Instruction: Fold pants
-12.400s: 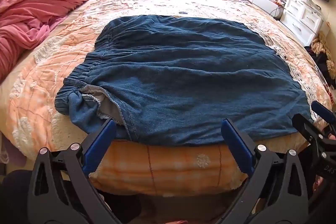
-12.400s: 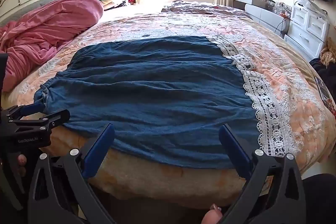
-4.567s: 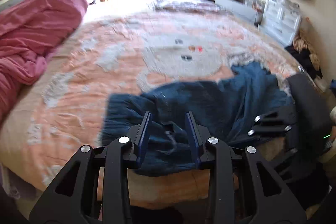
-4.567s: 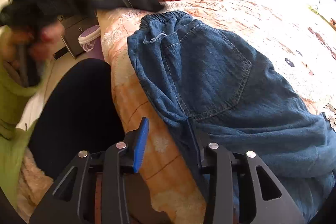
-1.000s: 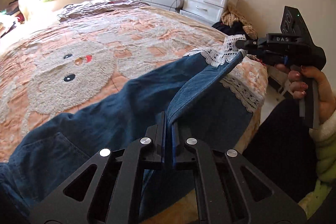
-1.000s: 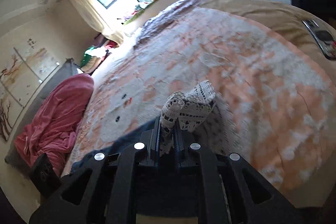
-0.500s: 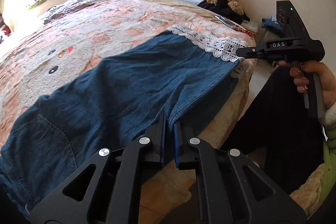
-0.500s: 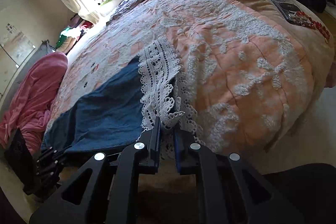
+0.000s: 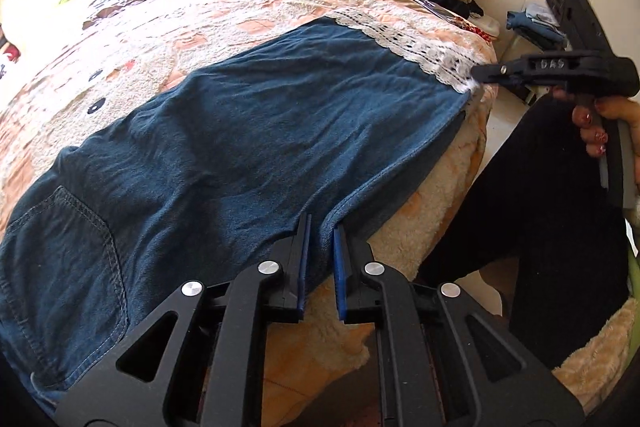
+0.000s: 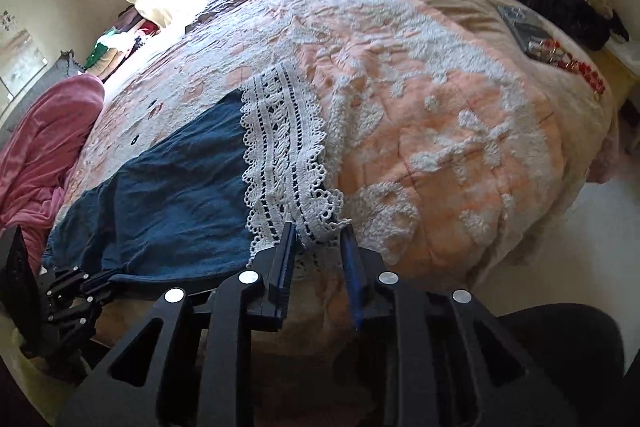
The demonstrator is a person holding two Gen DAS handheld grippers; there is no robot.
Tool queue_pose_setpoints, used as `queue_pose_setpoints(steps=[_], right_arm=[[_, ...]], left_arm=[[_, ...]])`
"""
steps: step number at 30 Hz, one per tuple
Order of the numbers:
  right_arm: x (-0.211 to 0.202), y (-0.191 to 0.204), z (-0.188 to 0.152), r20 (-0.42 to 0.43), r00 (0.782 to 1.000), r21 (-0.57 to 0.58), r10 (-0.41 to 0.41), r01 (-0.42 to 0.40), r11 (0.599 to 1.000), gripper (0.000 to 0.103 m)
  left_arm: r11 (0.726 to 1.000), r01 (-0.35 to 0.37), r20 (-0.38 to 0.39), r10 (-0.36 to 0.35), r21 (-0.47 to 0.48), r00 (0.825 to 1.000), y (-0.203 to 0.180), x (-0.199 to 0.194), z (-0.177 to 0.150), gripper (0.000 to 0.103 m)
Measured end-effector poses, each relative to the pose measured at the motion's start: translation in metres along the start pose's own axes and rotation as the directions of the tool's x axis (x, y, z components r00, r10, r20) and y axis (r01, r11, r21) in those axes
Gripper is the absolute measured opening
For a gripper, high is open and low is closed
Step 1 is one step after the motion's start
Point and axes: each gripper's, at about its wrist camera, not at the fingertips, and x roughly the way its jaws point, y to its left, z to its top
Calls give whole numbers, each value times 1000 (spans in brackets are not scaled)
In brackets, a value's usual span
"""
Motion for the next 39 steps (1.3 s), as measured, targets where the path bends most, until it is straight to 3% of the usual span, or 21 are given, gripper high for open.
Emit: queue_pose_setpoints(steps=[3, 6, 9, 13, 16, 18, 21, 23, 26, 29, 31, 34, 38, 39], right_arm=[[-20, 0, 7, 82, 996, -13, -25, 26, 1000, 37], [-26, 12, 13, 124, 992, -82, 14, -4, 997, 58], [-14, 36, 14, 87, 993, -161, 85, -70, 984, 58], [6, 70, 15, 60, 991, -259, 119, -99, 961, 58], [37, 71, 11, -53, 987, -217, 152, -160, 963, 58], [59, 58, 0, -128, 983, -171, 128, -149, 974, 58], [57, 66, -10, -94, 991, -271, 94, -116, 956, 58], [57, 70, -11, -89, 992, -282, 91, -113, 953, 65], [57, 68, -10, -87, 988, -252, 125, -143, 957, 69], [47, 66, -6, -50, 987, -237, 156, -163, 958, 70], [34, 65, -3, 6, 978, -225, 208, -201, 953, 70], [25, 67, -1, 63, 964, -235, 259, -238, 942, 70], [31, 72, 0, 42, 964, -257, 262, -243, 935, 70], [33, 72, 0, 35, 966, -258, 256, -239, 936, 70]], left_arm=[[1000, -3, -5, 3, 0, 1000, 0, 1, -1, 5], [1000, -11, -10, 11, 10, 1000, -5, 2, -1, 9], [1000, -13, -14, 14, 24, 1000, -11, 2, -2, 17], [999, -10, -19, 11, 41, 1000, -15, 2, -7, 23], [1000, -4, -13, 4, 29, 1000, -14, -1, -12, 26], [1000, 16, -2, -16, 5, 1000, -12, -7, -17, 35], [999, 25, 55, -23, -42, 998, -7, -23, -25, 42], [992, 36, 103, -23, -124, 994, 3, -36, -34, 45], [957, 8, 176, 46, -290, 983, 28, -65, -55, 54], [906, -111, 174, 196, -409, 965, 58, -99, -73, 54], [845, -210, 159, 325, -492, 932, 81, -124, -82, 57], [749, -305, 95, 440, -589, 893, 114, -145, -94, 61], [667, -329, 33, 468, -669, 883, 151, -145, -106, 61], [659, -327, 27, 466, -678, 884, 157, -145, -108, 55]])
